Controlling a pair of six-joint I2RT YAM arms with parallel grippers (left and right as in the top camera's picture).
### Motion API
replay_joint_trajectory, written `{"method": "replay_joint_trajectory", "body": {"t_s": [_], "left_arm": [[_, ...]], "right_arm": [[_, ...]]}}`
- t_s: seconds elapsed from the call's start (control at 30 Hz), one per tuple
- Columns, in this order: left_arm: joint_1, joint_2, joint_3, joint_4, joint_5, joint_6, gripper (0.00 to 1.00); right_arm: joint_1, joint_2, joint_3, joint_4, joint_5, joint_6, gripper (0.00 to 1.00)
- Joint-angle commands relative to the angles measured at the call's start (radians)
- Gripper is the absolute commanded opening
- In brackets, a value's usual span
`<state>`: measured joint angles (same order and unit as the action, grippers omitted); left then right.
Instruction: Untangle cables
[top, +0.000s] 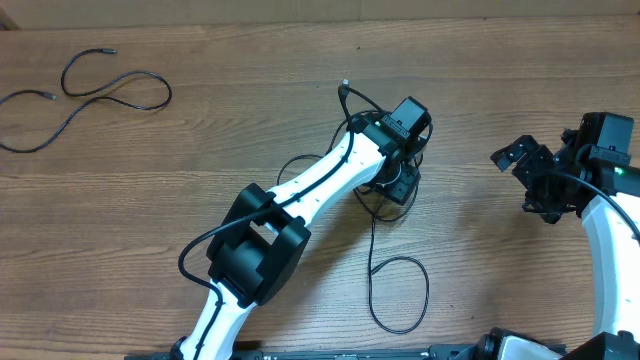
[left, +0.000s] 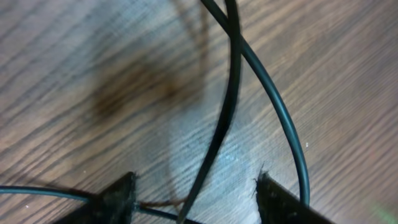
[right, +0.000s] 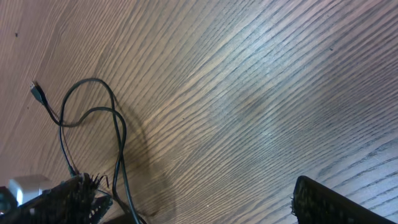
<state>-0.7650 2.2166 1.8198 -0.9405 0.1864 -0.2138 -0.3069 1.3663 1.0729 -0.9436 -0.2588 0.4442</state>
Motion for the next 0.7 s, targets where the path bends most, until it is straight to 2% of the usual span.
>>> {"method": "replay_joint_trajectory", "body": {"t_s": [0.0, 0.1, 0.17, 0.23, 0.37, 0.5, 0.67], "left_arm": [[0.001, 0.014, -0.002, 0.013, -0.010, -0.035, 0.48], [-0.003, 0.014, -0.002, 0.014, -0.010, -0.055, 0.29], [-0.003, 0.014, -0.002, 0.014, -0.010, -0.072, 0.20], [-0.003, 0.014, -0.002, 0.014, -0.010, -0.084, 0.14], [-0.003, 0.014, -0.002, 0.014, -0.011, -0.090, 0.20], [-0.003, 0.015, -0.002, 0.015, -0.011, -0.090, 0.37], [-0.003, 0.028, -0.003, 0.022, -0.010, -0.090, 0.31]], "right_arm": [[-0.003, -0.008, 0.021, 0.003, -0.005, 0.004, 1.00], [-0.003, -0.008, 0.021, 0.002, -0.005, 0.005, 1.00], [-0.003, -0.008, 0.021, 0.002, -0.005, 0.005, 1.00], [-0.003, -0.008, 0.021, 0.002, -0.006, 0.005, 1.00], [-0.003, -0.008, 0.021, 0.002, -0.017, 0.005, 1.00], [-0.002, -0.008, 0.020, 0.002, -0.016, 0.005, 1.00], [-0.002, -0.008, 0.020, 0.002, -0.016, 0.005, 1.00]]}}
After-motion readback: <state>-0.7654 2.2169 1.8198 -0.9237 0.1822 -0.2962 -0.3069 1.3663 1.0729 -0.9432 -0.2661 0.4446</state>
